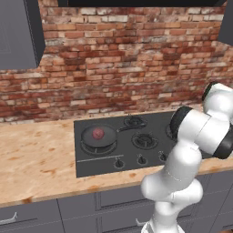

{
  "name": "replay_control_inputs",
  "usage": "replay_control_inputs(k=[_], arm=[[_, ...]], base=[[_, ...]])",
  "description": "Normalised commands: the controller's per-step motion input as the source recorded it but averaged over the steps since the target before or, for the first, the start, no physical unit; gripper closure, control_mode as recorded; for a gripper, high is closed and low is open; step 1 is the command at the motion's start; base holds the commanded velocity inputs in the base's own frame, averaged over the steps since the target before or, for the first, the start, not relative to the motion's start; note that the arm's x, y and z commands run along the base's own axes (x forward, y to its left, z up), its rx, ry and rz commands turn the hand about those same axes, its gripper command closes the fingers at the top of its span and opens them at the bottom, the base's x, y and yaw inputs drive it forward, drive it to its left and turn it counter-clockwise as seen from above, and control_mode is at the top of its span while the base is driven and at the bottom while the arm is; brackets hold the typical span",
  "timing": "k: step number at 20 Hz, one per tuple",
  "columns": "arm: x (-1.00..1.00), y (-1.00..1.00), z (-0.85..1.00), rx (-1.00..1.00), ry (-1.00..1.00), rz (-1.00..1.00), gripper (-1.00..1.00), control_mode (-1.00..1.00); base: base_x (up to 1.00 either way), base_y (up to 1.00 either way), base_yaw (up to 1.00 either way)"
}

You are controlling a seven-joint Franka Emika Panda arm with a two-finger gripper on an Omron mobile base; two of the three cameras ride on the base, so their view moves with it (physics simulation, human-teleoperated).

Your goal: Place the pan on the front left burner on the stove. Then place the tomato and the onion in the pan and turn on the front left burner.

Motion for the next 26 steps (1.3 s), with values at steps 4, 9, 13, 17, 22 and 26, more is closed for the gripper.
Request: replay_control_inputs(k=[4,9,13,17,22,26], arm=[[0.0,0.83,0.21,-0.04,0.0,0.0,1.0,-1.0],[0.0,0.79,0.26,0.0,0.0,0.01,1.0,-1.0],[0.04,0.82,0.3,0.0,0.0,0.04,1.0,-1.0],[0.09,0.9,0.27,0.0,0.0,0.1,1.0,-1.0],[0.08,0.93,0.17,0.0,0.0,0.12,1.0,-1.0],[0.16,0.96,0.05,0.0,0.0,0.13,1.0,-1.0]], base=[[0.0,0.0,0.0],[0.0,0.0,0.0],[0.0,0.0,0.0],[0.0,0.0,0.0],[0.0,0.0,0.0],[0.0,0.0,0.0]])
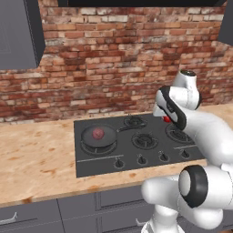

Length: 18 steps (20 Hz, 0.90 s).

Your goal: Place the pan on the front left burner on the stove. Then place the tomato and the onion in the pan and turn on the front left burner.

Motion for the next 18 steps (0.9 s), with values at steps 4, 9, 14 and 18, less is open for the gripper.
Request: replay_control_inputs(k=[4,9,14,18], arm=[[0.15,0.95,0.0,0.0,0.0,0.13,1.0,-1.0],[0.12,0.87,0.0,0.0,0.0,0.11,1.0,-1.0],[0.22,0.84,0.0,0.0,0.0,0.09,1.0,-1.0],[0.31,0.72,0.0,0.0,0.0,0.07,1.0,-1.0]], base=[[0.0,0.0,0.0],[0.0,0.0,0.0],[0.0,0.0,0.0],[0.0,0.0,0.0]])
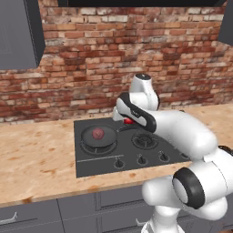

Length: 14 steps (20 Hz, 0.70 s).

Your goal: Place the pan on the front left burner on the stove. Then place the tomato and the onion in the pan and turn on the front left burner.

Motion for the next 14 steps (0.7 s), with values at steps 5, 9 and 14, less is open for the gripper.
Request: replay_control_inputs(k=[5,9,14], arm=[[0.29,0.57,-0.11,-0.01,0.0,0.08,1.0,-1.0],[0.25,0.39,-0.27,-0.03,0.0,0.08,1.0,-1.0],[0.08,0.17,-0.27,-0.03,-0.01,0.06,1.0,-1.0]], base=[[0.0,0.0,0.0],[0.0,0.0,0.0],[0.0,0.0,0.0]])
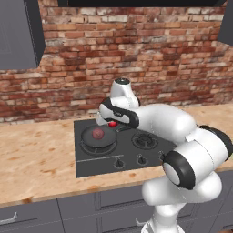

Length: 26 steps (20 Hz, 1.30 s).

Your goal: Place the pan on the front left burner on the stove. Then place the tomato and the onion in the pan and turn on the front left burner.

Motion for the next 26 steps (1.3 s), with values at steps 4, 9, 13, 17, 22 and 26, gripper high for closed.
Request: replay_control_inputs(k=[4,9,13,17,22,26], arm=[[0.0,0.01,-0.3,0.0,0.0,0.06,1.0,-1.0],[0.09,0.0,-0.3,0.0,0.0,0.06,1.0,-1.0],[0.11,0.0,-0.3,0.0,0.0,0.06,1.0,-1.0],[0.09,0.0,-0.29,-0.01,0.0,0.06,1.0,-1.0],[0.13,0.01,-0.26,-0.01,0.0,0.07,1.0,-1.0],[0.15,0.02,-0.24,-0.01,0.0,0.07,1.0,-1.0]], base=[[0.0,0.0,0.0],[0.0,0.0,0.0],[0.0,0.0,0.0],[0.0,0.0,0.0],[0.0,0.0,0.0],[0.0,0.0,0.0]])
